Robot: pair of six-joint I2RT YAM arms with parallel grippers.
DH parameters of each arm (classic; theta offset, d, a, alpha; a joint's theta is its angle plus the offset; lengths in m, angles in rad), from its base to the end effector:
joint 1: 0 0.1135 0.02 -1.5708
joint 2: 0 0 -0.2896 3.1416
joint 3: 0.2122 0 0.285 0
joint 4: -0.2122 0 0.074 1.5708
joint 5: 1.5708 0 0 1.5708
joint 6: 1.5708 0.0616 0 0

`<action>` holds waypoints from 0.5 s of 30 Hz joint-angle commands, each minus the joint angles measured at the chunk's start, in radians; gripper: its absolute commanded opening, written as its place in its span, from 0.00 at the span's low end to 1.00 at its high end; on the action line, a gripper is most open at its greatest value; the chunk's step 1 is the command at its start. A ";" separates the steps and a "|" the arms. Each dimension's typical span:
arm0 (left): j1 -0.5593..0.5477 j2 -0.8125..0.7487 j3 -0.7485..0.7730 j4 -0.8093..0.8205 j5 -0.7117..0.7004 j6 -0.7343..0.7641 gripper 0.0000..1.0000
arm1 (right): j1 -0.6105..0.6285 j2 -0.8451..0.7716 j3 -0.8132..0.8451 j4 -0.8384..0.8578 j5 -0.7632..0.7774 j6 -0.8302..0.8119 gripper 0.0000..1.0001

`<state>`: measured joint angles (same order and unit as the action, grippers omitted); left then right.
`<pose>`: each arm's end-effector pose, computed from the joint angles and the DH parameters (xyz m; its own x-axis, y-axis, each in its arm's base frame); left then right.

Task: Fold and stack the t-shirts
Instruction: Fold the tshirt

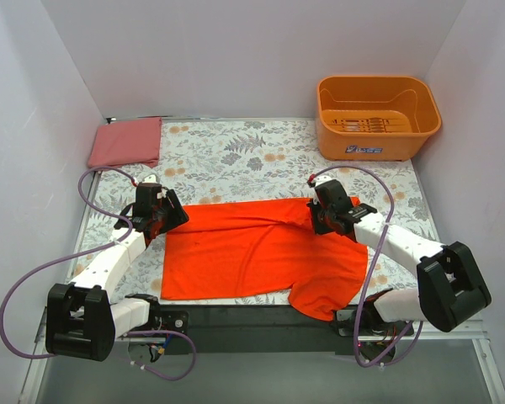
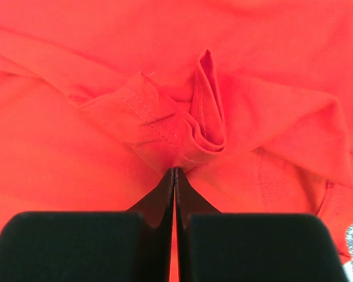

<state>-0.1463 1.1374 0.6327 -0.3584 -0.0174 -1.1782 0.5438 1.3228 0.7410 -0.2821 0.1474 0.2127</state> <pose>0.2568 -0.0368 0.1911 -0.4119 -0.8730 -0.2609 -0.6431 0.4814 -0.5956 0.2634 0.1487 0.1887 -0.7268 -0.1954 -0.6584 -0.2831 0.9587 0.0279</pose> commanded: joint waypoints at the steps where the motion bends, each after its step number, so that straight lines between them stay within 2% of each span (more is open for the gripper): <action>1: -0.006 -0.010 0.001 0.012 0.000 0.014 0.56 | 0.005 -0.033 -0.032 0.008 -0.048 0.028 0.01; 9: -0.012 0.002 -0.001 0.012 0.007 0.017 0.56 | 0.018 -0.073 -0.074 -0.012 -0.101 0.059 0.01; 15: -0.013 -0.002 -0.004 0.012 0.004 0.017 0.56 | 0.018 -0.063 -0.031 -0.110 -0.121 0.053 0.01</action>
<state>-0.1547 1.1419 0.6323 -0.3584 -0.0128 -1.1748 0.5568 1.2755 0.6731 -0.3267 0.0490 0.2592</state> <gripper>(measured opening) 0.559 0.019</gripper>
